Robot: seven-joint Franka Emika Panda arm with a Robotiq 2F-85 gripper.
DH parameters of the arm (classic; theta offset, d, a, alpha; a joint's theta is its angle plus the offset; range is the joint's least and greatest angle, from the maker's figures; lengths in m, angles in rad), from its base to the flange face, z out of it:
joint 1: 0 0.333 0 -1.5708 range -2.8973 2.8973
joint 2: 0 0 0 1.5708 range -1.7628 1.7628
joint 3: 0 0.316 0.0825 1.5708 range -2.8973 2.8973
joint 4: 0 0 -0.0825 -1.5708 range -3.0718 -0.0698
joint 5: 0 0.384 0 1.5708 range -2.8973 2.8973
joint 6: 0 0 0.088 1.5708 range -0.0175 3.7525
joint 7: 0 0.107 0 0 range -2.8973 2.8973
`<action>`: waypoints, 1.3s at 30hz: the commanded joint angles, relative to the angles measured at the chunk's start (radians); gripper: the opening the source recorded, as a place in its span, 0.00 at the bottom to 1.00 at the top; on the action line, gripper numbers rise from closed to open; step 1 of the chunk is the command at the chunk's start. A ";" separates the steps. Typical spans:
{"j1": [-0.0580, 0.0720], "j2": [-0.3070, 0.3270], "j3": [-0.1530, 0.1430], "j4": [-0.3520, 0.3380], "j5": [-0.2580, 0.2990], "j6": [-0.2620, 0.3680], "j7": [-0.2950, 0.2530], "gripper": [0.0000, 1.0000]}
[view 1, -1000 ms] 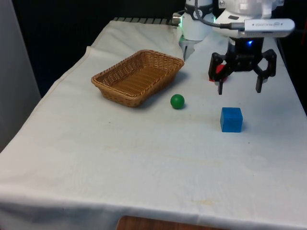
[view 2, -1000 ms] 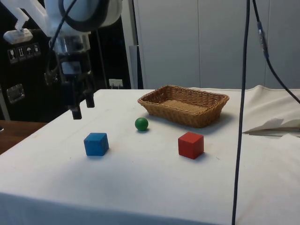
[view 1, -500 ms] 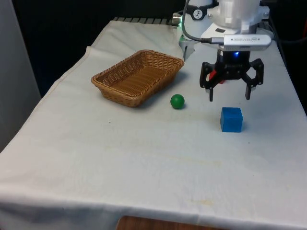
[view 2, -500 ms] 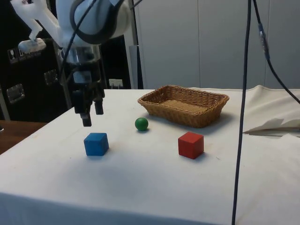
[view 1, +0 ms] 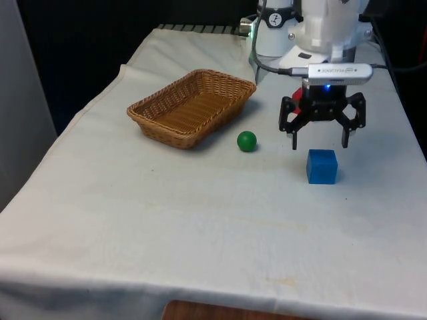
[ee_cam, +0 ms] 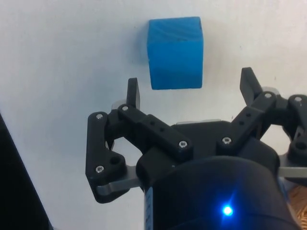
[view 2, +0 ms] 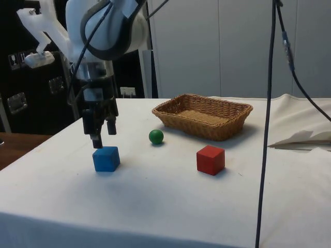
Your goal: Place all non-red objects into the basket.
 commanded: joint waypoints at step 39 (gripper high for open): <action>-0.003 0.091 0.005 0.020 0.071 0.087 -0.007 1.00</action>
